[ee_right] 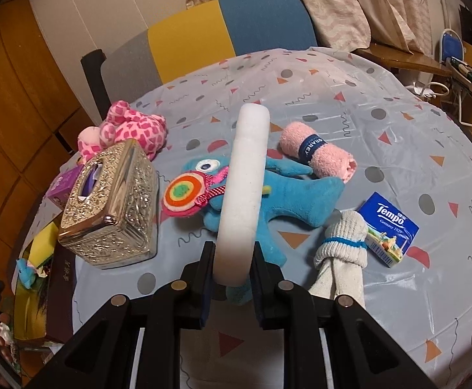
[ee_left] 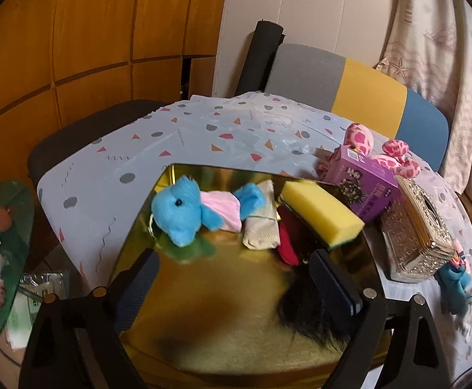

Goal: Organize soft objects
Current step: 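Carry the white foam block into the gold tray and open the right tool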

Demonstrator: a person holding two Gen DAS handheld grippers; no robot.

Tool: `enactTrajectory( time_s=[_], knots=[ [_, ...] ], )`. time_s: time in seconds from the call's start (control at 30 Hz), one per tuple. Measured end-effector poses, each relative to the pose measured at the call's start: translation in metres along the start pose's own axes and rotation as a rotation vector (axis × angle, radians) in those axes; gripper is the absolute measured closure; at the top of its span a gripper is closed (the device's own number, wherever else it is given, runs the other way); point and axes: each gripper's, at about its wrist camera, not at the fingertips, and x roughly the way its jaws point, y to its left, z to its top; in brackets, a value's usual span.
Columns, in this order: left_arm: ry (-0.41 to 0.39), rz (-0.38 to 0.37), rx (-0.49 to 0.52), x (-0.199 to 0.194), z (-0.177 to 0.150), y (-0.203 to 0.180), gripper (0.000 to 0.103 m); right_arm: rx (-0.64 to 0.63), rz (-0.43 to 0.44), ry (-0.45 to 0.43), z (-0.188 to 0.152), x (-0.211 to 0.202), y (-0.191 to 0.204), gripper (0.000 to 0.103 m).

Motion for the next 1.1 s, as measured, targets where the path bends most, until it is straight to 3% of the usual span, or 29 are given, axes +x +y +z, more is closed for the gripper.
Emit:
enactTrajectory(
  time_s=[0.3,0.6,0.77,1.1],
  knots=[
    [0.013,-0.001,0.037,-0.004,-0.012,-0.012,0.005,0.017,0.051,-0.007,-0.006,-0.015,0.006,0.084],
    [0.039,-0.009,0.039,-0.001,-0.017,-0.011,0.003,-0.047,0.129,-0.028,-0.012,-0.038,0.042,0.084],
    [0.043,-0.007,0.040,-0.001,-0.020,-0.011,0.002,-0.149,0.218,-0.021,-0.016,-0.050,0.080,0.084],
    [0.044,0.000,0.035,-0.003,-0.022,-0.005,0.001,-0.386,0.425,0.113,-0.045,-0.028,0.183,0.084]
  ],
)
